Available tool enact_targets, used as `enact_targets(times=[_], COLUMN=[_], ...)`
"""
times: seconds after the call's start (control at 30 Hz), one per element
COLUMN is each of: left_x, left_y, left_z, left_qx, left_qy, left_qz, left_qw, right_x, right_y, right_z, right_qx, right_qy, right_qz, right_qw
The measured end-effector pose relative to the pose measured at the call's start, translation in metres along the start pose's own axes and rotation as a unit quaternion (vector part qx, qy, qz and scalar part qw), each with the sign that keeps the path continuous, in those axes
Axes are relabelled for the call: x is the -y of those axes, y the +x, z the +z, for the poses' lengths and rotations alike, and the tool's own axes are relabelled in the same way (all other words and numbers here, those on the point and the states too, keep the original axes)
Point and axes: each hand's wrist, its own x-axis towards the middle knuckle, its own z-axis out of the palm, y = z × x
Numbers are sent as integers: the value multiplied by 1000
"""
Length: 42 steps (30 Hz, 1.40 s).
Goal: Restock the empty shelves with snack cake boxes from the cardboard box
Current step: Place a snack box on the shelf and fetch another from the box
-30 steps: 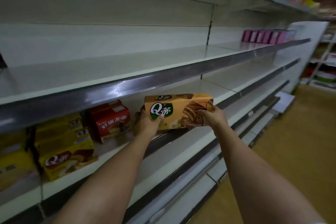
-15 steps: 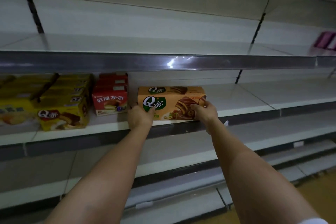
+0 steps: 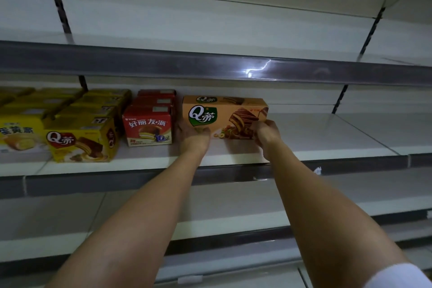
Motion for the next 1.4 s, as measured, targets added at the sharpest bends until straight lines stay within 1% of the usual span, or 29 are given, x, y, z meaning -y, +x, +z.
enact_targets(times=[0.07, 0.17, 0.33, 0.4, 0.53, 0.63, 0.77, 0.83, 1.0, 1.07, 1.17, 1.27, 1.33, 1.4], left_x=[0, 0, 10, 13, 15, 16, 14, 17, 11, 6, 23, 52, 48, 22], left_y=[14, 31, 57, 63, 70, 76, 78, 84, 95, 93, 103, 119, 105, 71], left_z=[4, 7, 13, 15, 19, 21, 21, 21, 20, 18, 22, 30, 26, 12], left_qx=[-13, -5, 6, 13, 13, 14, 24, 38, 78, 80, 56, 44, 43, 54], left_qy=[-19, -27, -50, -54, -66, -73, -58, -57, -92, -92, -49, 38, 91, 138], left_qz=[6, -17, 10, 14, 20, 28, 37, 43, 40, 36, 18, -2, -2, 11], left_qw=[1000, 999, 999, 998, 998, 997, 997, 997, 992, 992, 997, 998, 995, 989], right_x=[0, 0, 4, 3, -14, 5, 8, 8, 18, 19, 15, 14, 16, 16], right_y=[9, 23, 34, 42, 82, 51, 57, 59, 48, 47, 43, 35, 31, 25], right_z=[7, 15, 22, 22, 20, 30, 39, 41, 37, 34, 27, 19, 15, 17], right_qx=[-2, -7, 17, 26, 26, 41, 50, 61, 44, 38, 36, 50, 77, 90], right_qy=[-9, -24, -12, -4, -15, -19, -33, -44, -53, -64, -69, -124, -164, -180], right_qz=[-8, -14, -25, -17, -23, -36, -57, -48, -33, -30, -21, -11, -5, -6], right_qw=[1000, 1000, 999, 1000, 999, 998, 997, 996, 997, 997, 997, 991, 983, 980])
